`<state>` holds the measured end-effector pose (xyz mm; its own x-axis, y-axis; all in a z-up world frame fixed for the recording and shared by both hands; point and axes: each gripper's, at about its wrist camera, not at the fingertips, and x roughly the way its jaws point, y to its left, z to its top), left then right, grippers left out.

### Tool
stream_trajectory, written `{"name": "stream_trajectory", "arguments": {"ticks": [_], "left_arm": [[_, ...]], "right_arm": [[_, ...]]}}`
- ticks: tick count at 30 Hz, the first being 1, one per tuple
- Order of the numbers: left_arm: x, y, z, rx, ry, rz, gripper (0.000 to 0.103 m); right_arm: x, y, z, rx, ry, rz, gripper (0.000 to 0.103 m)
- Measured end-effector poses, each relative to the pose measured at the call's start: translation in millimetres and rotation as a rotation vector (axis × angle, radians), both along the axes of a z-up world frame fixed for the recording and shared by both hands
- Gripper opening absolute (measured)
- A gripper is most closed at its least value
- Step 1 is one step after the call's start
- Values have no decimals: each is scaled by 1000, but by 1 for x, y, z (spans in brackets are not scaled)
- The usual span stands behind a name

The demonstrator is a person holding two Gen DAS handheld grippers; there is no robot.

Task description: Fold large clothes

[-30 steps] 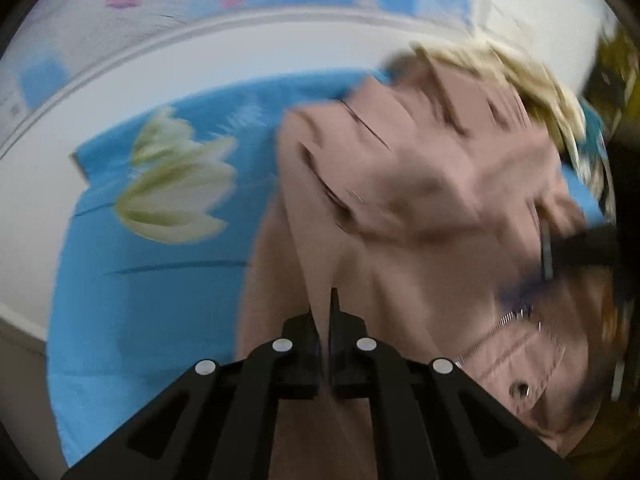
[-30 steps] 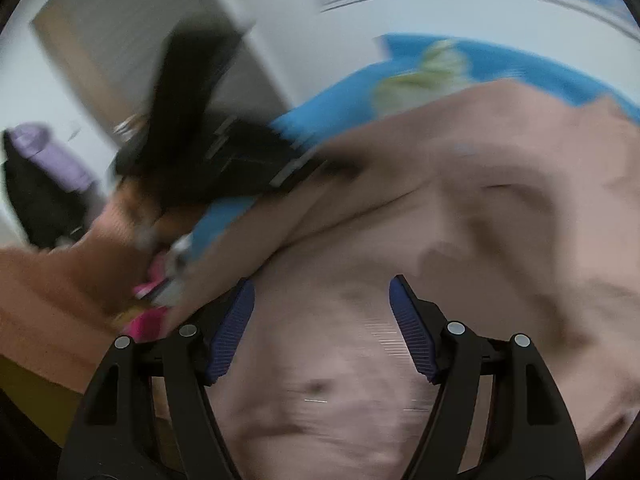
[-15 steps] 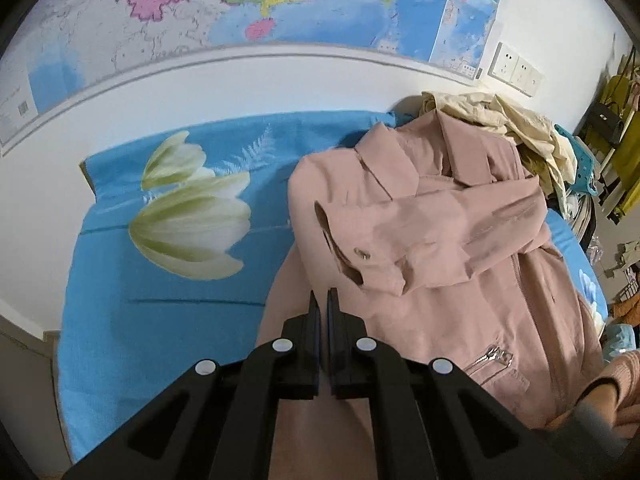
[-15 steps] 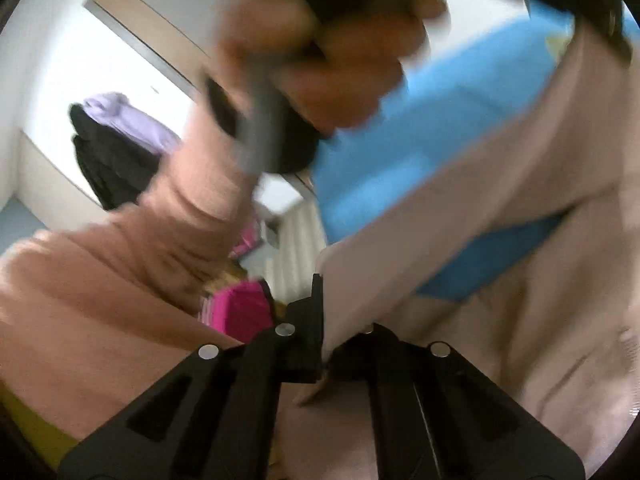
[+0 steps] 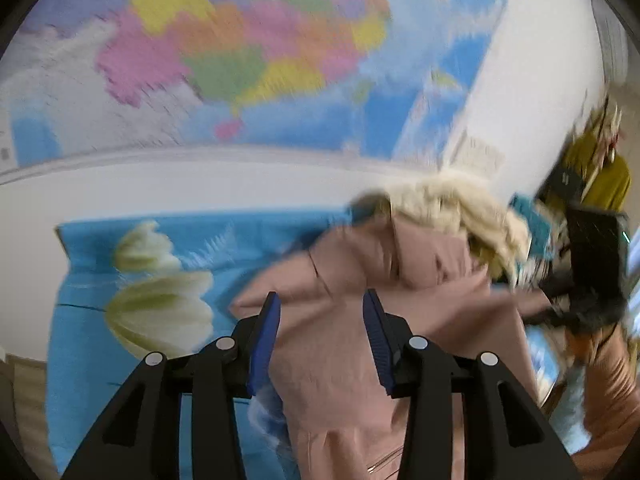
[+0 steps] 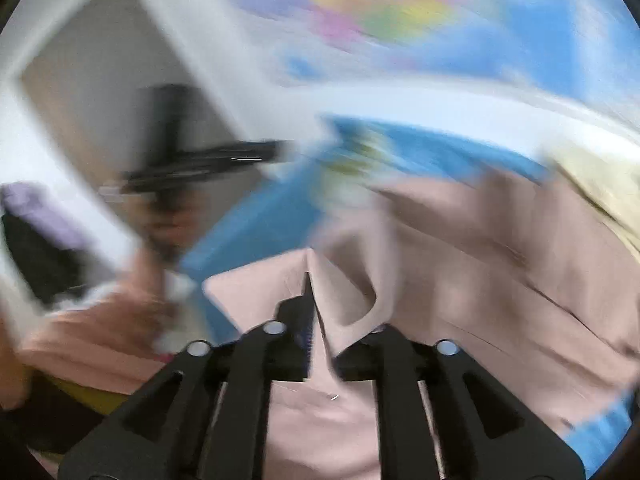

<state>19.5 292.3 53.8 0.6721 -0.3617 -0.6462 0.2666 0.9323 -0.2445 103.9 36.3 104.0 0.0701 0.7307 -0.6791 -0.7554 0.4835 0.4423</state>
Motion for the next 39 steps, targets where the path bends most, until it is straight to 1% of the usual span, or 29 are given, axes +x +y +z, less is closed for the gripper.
{"name": "stream_trajectory", "arguments": {"ticks": [1,2,3,4,5,6,7,8,10,11,13,15,16,17,18,19,22,24,25,26,27,28,30,31,32,34,36,37,39], "left_arm": [[5,-12,-16,27,28,-21,40],[7,-16,-25,46,44,-34,40],[11,-21,-37,77,57,-42,40],[12,-27,-48,104,72,-42,40],[15,-33,-60,125,95,-47,40],[17,-35,-69,133,109,-53,40],[19,-39,-78,139,127,-61,40],[20,-40,-84,148,137,-59,40],[23,-42,-93,153,146,-64,40],[25,-41,-96,147,148,-65,40],[29,-42,-99,143,150,-56,40],[34,-44,-102,140,158,-51,40],[37,-45,-104,138,165,-46,40],[38,-47,-105,139,168,-45,40],[39,-49,-106,143,168,-36,40],[40,-50,-105,145,166,-24,40],[41,-52,-102,129,151,-4,40],[42,-53,-99,123,132,23,40],[43,-54,-99,123,120,40,40],[44,-55,-99,125,112,46,40],[44,-57,-100,129,107,48,40],[45,-59,-102,130,107,44,40],[45,-63,-109,142,117,36,40],[45,-64,-113,157,121,42,40],[44,-64,-116,171,122,45,40],[42,-61,-121,174,130,53,41],[37,-55,-122,166,128,58,43],[33,-53,-122,159,122,56,46],[26,-52,-122,165,105,52,51]], "right_arm": [[9,-7,-18,-45,37,-27,45],[18,-16,-40,-99,80,-54,68],[24,-24,-55,-160,70,-120,76],[29,-35,-67,-192,59,-182,84],[31,-50,-78,-198,70,-227,87],[32,-60,-83,-158,93,-250,87],[30,-73,-88,-88,123,-266,92],[24,-87,-92,-15,150,-282,94],[4,-95,-100,38,118,-282,94],[-10,-86,-96,43,94,-273,94],[-26,-78,-104,61,60,-248,94],[-40,-53,-110,43,11,-215,89],[-43,-40,-111,13,-35,-204,72],[-40,-40,-102,6,-49,-187,42],[-37,-37,-98,6,-51,-166,26],[-34,-39,-93,12,-41,-148,17],[-21,-61,-42,-57,-141,-160,14],[-5,-79,-16,-132,-183,-201,14],[2,-92,-5,-176,-189,-215,17],[8,-97,-1,-225,-204,-224,20],[14,-100,0,-308,-236,-250,21],[20,-103,-5,-388,-253,-280,25],[29,-108,-25,-434,-200,-297,36],[31,-110,-38,-445,-161,-300,47],[31,-112,-51,-468,-145,-309,65],[25,-118,-64,-472,-165,-359,80],[15,-131,-70,-397,-151,-389,82],[12,-138,-72,-361,-134,-401,89],[3,-150,-78,-313,-125,-454,91]]}}
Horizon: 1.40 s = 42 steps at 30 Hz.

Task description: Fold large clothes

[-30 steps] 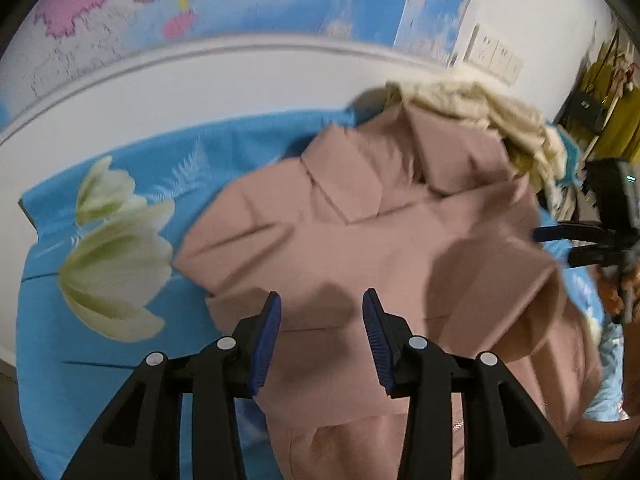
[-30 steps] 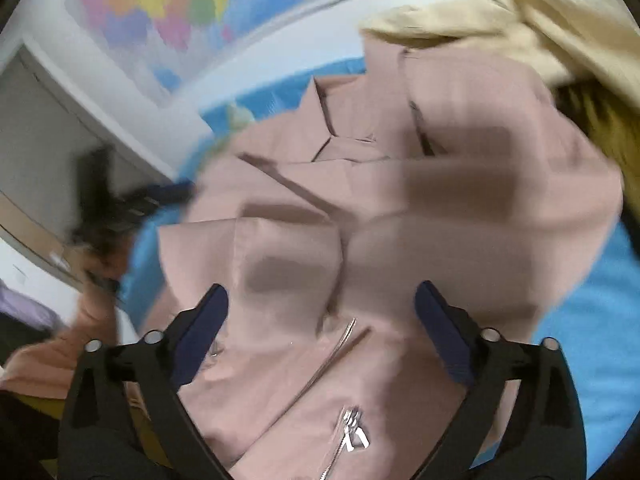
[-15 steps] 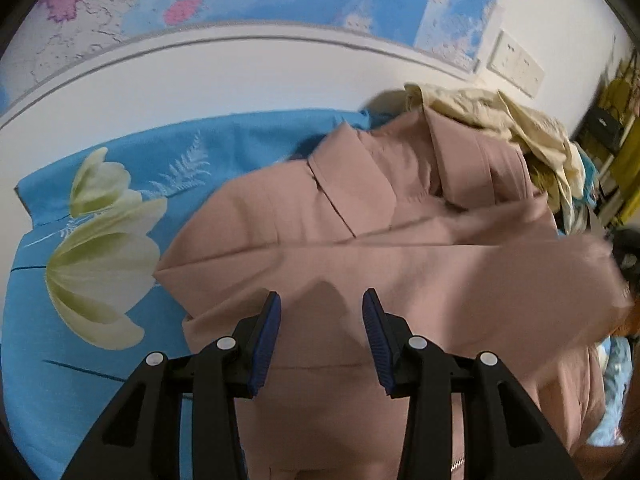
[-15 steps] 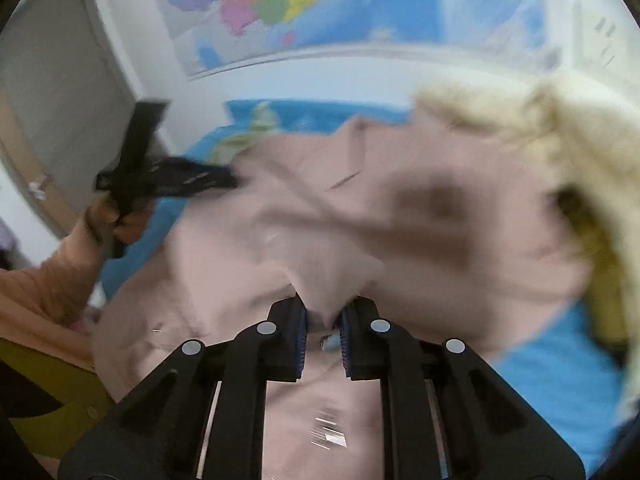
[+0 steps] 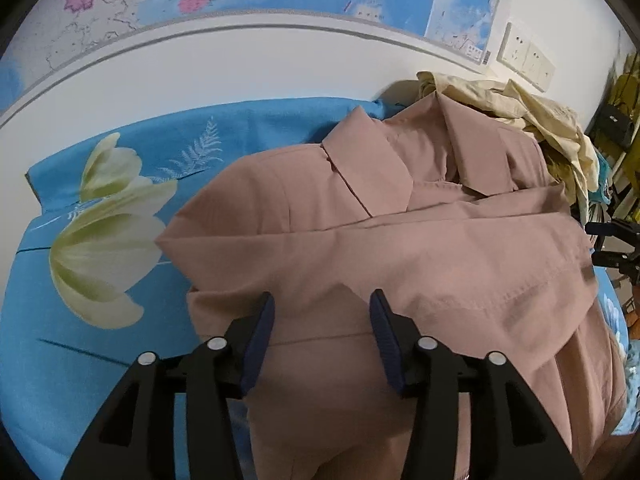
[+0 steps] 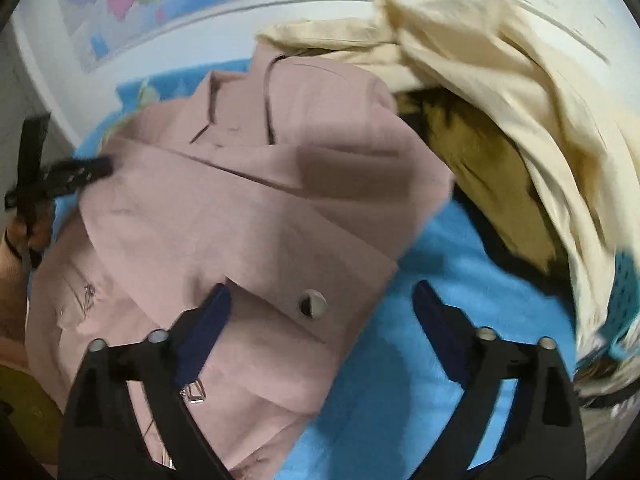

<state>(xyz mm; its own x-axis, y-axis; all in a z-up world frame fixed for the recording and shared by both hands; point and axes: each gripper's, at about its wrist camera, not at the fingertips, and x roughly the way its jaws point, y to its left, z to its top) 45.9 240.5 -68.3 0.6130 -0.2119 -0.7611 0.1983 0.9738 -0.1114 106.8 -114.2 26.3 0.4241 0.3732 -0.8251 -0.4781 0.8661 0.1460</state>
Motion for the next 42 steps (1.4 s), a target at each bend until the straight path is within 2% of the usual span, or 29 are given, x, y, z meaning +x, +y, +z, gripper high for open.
{"name": "stream_trajectory", "arguments": {"ticks": [1,2,3,4,5,7,10,12,15,17,18,19,20,21,22,23,26,30,33,36,37,38,40,42], "left_arm": [[-3,-2,0,11,-9,-6,52],[-5,-4,-1,38,-19,-6,52],[-5,-7,-2,61,-23,-6,52],[-4,-10,-3,79,-24,-6,52],[-3,-12,-2,99,-33,4,48],[-1,-13,2,107,-63,29,42],[-1,-10,11,46,-108,49,42],[2,-15,7,97,-117,59,42],[9,-19,-9,165,-51,68,42],[6,-15,-10,156,-47,76,46],[2,-11,-7,141,-54,82,50],[-3,-6,-2,114,-63,83,58],[-10,0,5,82,-79,81,65],[-17,5,10,68,-91,85,66],[-24,9,15,63,-103,91,66],[-36,15,19,53,-113,88,68],[-65,30,21,5,-101,94,73],[-106,51,10,-79,-45,101,75],[-133,64,-6,-136,12,123,76],[-156,69,-21,-237,86,86,77],[-162,68,-24,-263,98,72,81],[-173,67,-23,-275,80,60,84],[-188,61,-24,-345,99,5,86],[-197,56,-25,-374,102,-17,89]], "right_arm": [[-2,-2,-3,19,0,-2,80],[-4,-1,-8,41,5,12,43],[-2,3,-10,42,11,23,32],[-2,6,-11,33,8,26,29],[-1,6,-6,16,-34,11,23],[-1,7,10,35,-91,-9,22],[5,-1,35,75,-186,-60,22],[16,-2,27,74,-160,-80,22],[32,4,-7,-1,-53,-91,29],[34,1,-19,7,-22,-113,41],[32,-3,-19,10,-26,-129,44],[29,-6,-18,24,-28,-132,47],[23,-11,-14,50,-32,-133,55],[17,-16,-9,69,-40,-135,62],[12,-21,-5,76,-49,-140,76],[0,-30,2,91,-71,-150,80],[-26,-50,5,199,-45,-122,85],[-71,-79,-18,333,62,-90,87],[-109,-89,-36,336,106,-84,87],[-135,-90,-50,387,144,-71,87],[-145,-90,-52,401,151,-58,88],[-148,-86,-53,403,143,-47,89],[-156,-80,-52,430,136,-11,88],[-166,-74,-52,449,135,22,88]]}}
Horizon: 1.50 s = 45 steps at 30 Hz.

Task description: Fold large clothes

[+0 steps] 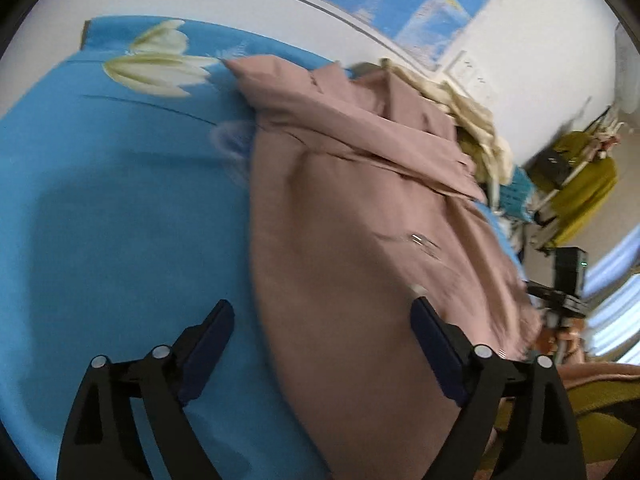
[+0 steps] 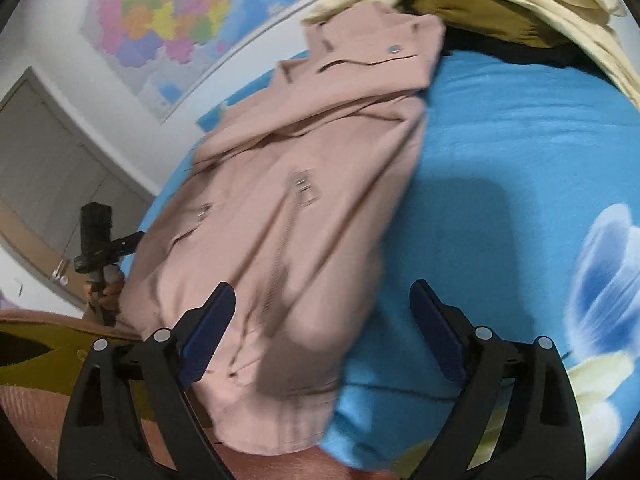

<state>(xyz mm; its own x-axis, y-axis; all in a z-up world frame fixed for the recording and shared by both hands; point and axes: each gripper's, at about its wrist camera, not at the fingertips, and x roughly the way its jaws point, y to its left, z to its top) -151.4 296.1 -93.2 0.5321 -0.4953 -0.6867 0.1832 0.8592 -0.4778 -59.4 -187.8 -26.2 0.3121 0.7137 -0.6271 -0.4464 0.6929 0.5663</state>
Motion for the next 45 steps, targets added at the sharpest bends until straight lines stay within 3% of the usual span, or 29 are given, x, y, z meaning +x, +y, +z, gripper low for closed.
{"name": "stream_trajectory", "arguments": {"ticks": [3,6,7,8,9,10,11,12,13,14,16,19,21,23,27,30,31,32,35,38,40,42,43,44,45], "left_arm": [[-14,-15,-1,-5,-1,-63,96],[-28,-30,-2,-17,-5,-140,96],[-32,-36,-2,-6,-14,-152,96],[-33,-40,-3,4,-19,-155,96],[-33,-44,-3,12,-21,-152,96],[-33,-48,-3,20,-24,-139,84],[-31,-50,-3,26,-11,-121,35],[-27,-52,-5,37,25,-93,17],[-24,-50,-6,38,47,-69,7],[-23,-47,-3,26,48,-38,3],[-29,-42,12,39,-3,0,3],[-45,-27,43,-27,-62,23,3],[-53,-25,53,-2,-79,22,3],[-55,-29,48,19,-61,-4,3],[-48,-35,19,41,12,-59,8],[-44,-35,3,32,52,-64,16],[-45,-33,-1,33,62,-59,25],[-45,-32,-3,44,68,-52,32],[-47,-34,-4,22,69,-86,54],[-51,-45,-2,22,61,-127,74],[-49,-52,-3,32,57,-146,75],[-49,-55,-2,35,57,-141,70],[-46,-55,-3,28,68,-135,43],[-43,-55,-5,31,84,-120,19],[-39,-52,-6,39,99,-81,10]], "right_arm": [[-7,13,-2,-1,-11,46,88],[-9,19,-3,26,-21,65,85],[-10,20,-4,47,-21,68,76],[-9,22,-7,65,-8,76,49],[-7,25,-10,75,13,83,34],[-5,28,-13,64,30,79,19],[-3,30,-15,54,37,75,16],[-4,29,-13,73,30,72,13],[-5,25,-4,112,12,64,9],[-6,22,4,136,-10,58,5],[-16,9,28,185,-84,37,4],[-28,-10,53,266,-128,9,4],[-38,-12,60,278,-152,29,4],[-42,-7,56,241,-149,50,4],[-29,1,14,152,-14,53,5],[-29,2,-4,119,39,56,15],[-29,0,-6,120,44,51,20],[-30,-2,-7,120,50,51,35],[-34,-5,-7,124,52,74,52],[-41,0,-8,112,59,104,58],[-44,-1,-8,116,54,108,57],[-42,5,-6,131,55,103,31],[-42,5,-5,128,55,98,12],[-42,4,-5,147,61,99,11],[-43,3,-2,169,58,101,10]]}}
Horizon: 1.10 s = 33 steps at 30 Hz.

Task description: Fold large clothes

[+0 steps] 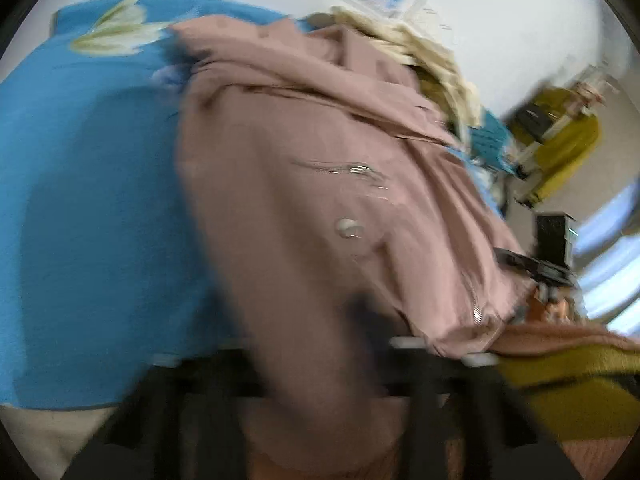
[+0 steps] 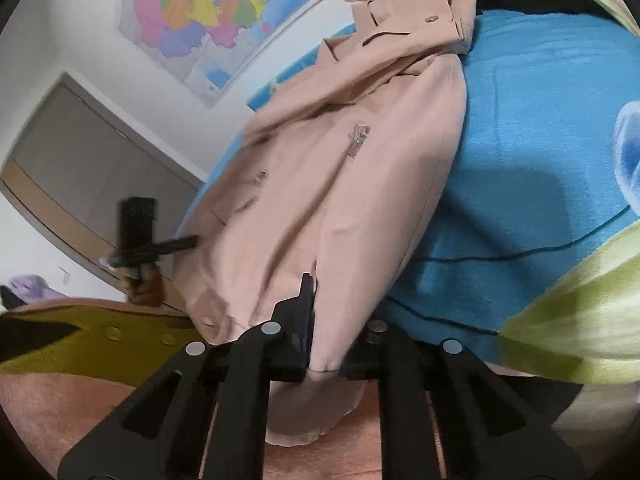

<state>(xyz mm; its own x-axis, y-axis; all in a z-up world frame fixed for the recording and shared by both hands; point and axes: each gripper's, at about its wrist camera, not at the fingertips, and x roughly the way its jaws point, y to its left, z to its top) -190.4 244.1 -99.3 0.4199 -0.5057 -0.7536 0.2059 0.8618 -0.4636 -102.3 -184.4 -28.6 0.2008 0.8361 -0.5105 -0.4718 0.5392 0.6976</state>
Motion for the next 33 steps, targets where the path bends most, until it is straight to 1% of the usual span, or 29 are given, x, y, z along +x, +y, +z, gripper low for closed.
{"name": "stream_trajectory", "arguments": {"ticks": [1,2,3,4,7,11,14,18,21,25,27,30,33], "left_arm": [[2,3,1,-11,-1,18,3],[1,7,6,-21,-26,49,3],[0,8,10,-20,-43,60,3],[-1,9,15,-33,-51,66,2],[2,21,33,-112,-67,96,2],[10,37,56,-148,-102,130,2],[21,38,72,-143,-126,128,2],[43,38,89,-128,-135,127,2],[63,44,105,-131,-151,129,2],[97,47,129,-107,-162,139,2],[114,46,139,-86,-173,137,2],[142,46,149,-69,-163,135,2],[171,46,150,-47,-136,141,2]], "right_arm": [[-2,0,6,17,-15,4,9],[-3,-1,10,30,-26,5,9],[-4,-2,16,48,-39,3,8],[-4,-3,22,63,-50,-3,8],[2,-8,41,123,-81,-29,8],[21,-16,64,186,-99,-74,8],[38,-13,77,223,-112,-83,8],[64,-5,96,229,-137,-103,8],[88,-5,106,248,-127,-132,8],[124,-2,116,255,-107,-177,8],[138,0,119,263,-107,-179,8],[160,5,122,257,-95,-191,8],[185,9,121,245,-69,-209,8]]}}
